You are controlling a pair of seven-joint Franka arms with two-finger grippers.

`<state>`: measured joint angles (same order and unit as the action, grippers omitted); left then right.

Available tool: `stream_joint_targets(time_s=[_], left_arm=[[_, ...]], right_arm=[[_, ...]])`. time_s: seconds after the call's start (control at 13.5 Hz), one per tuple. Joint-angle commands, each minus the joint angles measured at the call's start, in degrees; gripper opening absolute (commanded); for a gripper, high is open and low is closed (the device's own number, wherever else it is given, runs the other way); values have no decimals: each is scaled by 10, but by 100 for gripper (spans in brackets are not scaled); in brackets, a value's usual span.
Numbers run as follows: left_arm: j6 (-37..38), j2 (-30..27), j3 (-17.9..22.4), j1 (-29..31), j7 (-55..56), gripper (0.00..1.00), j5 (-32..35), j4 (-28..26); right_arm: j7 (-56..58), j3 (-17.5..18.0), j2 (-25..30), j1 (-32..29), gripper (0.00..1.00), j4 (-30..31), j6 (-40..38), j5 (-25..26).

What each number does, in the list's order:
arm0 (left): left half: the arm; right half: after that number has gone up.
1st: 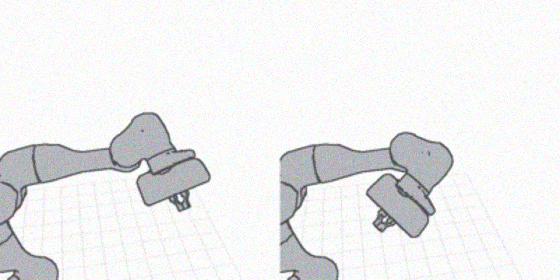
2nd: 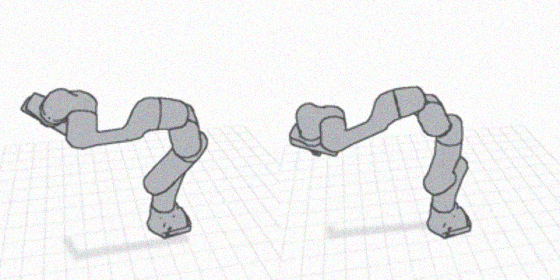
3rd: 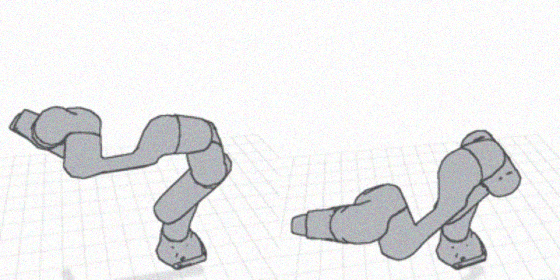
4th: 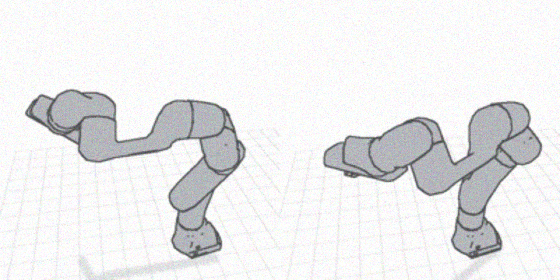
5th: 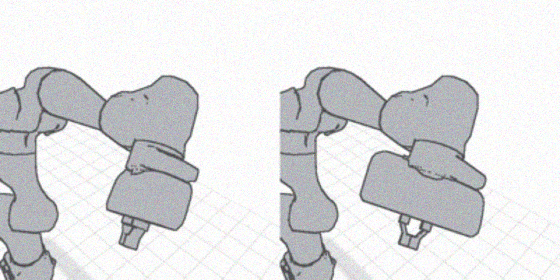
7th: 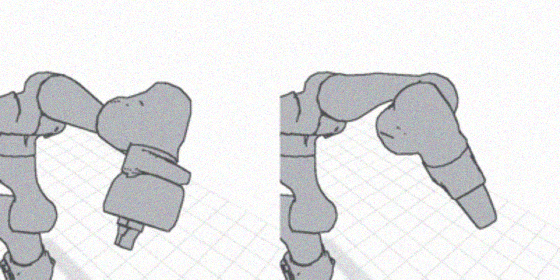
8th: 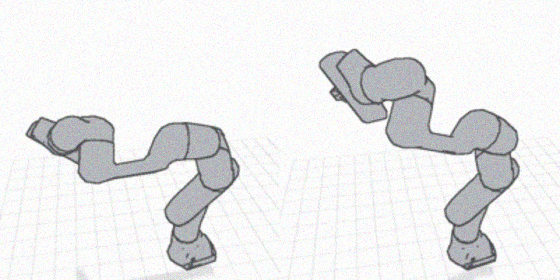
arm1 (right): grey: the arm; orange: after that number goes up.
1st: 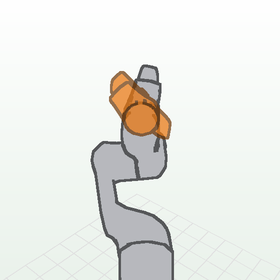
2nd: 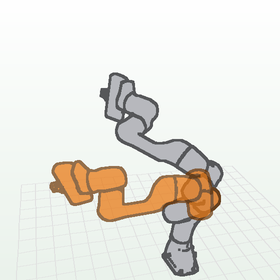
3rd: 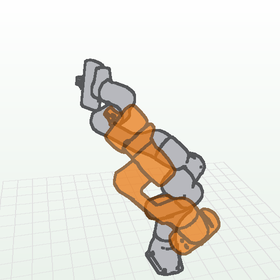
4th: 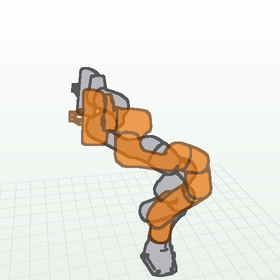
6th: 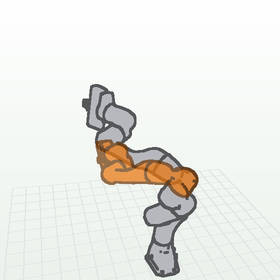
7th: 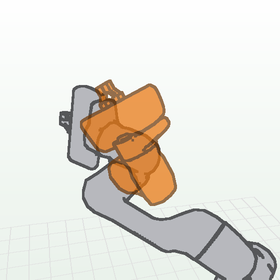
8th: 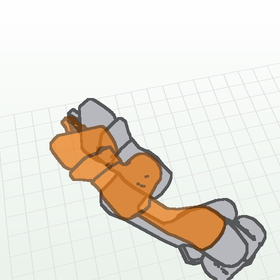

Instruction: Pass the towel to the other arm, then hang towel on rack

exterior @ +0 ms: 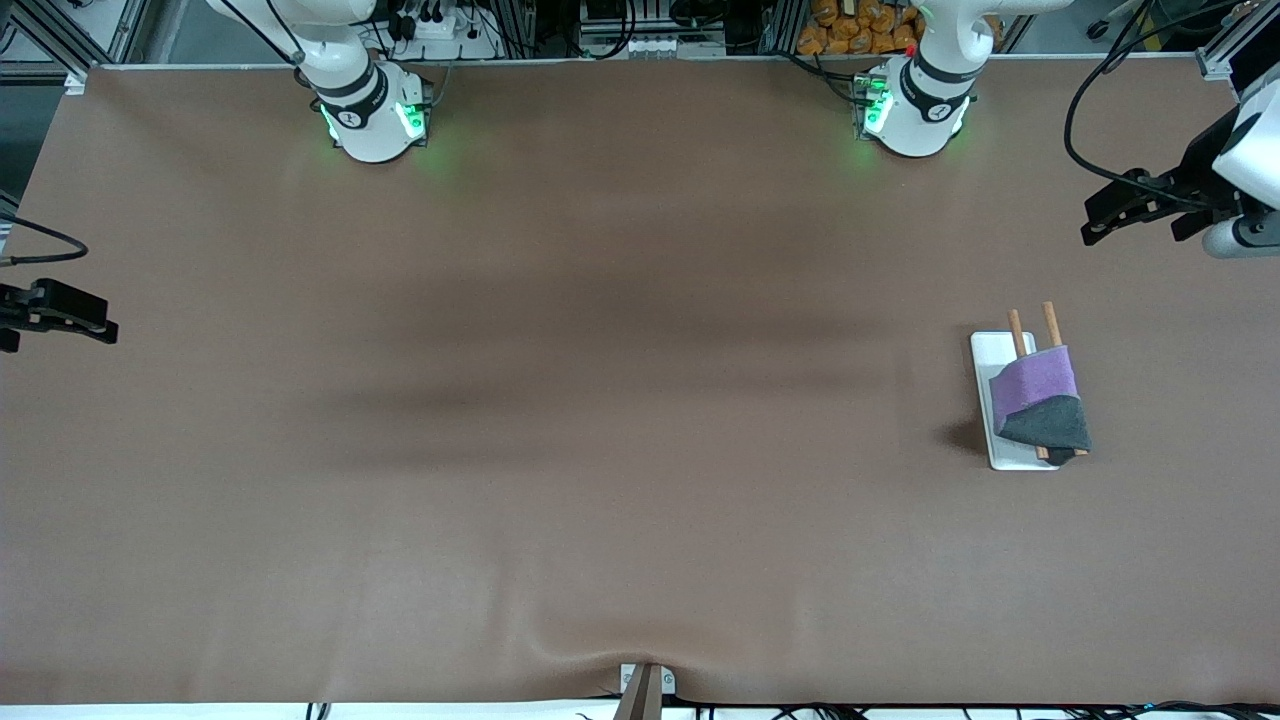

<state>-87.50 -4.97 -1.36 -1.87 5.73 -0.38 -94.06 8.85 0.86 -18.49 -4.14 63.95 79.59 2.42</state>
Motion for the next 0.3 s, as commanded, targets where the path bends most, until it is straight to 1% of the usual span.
stream_joint_targets(time_s=[0.0,0.22], left_arm=[[5,-7,5,-6,1,100,7,9],[20,5,5,-7,6,100,6,30]], right_arm=[[-8,6,16,-1,100,12,2,-8],[-25,5,18,8,100,13,7,-9]])
